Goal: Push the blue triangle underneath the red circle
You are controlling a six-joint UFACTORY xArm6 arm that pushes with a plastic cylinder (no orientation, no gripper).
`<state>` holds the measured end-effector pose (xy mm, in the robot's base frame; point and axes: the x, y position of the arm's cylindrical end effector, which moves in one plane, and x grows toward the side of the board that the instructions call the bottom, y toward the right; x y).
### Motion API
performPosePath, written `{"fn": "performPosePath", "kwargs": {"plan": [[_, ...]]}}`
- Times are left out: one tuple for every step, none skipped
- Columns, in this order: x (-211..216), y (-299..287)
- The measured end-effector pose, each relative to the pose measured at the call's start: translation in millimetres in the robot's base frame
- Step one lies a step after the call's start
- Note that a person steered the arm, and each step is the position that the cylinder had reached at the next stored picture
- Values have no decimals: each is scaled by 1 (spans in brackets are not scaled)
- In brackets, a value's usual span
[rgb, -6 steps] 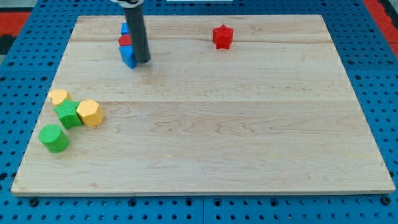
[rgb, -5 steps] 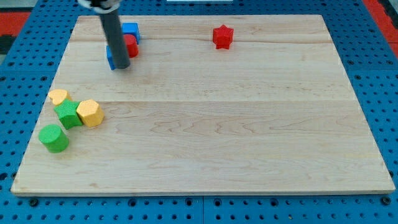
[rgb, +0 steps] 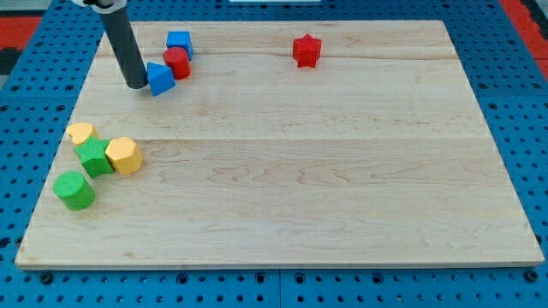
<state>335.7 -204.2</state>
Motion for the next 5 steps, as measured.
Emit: {"fn": "performPosePath", "kwargs": {"plan": [[0, 0], [0, 15], [4, 15], [21, 20], [51, 35]]}}
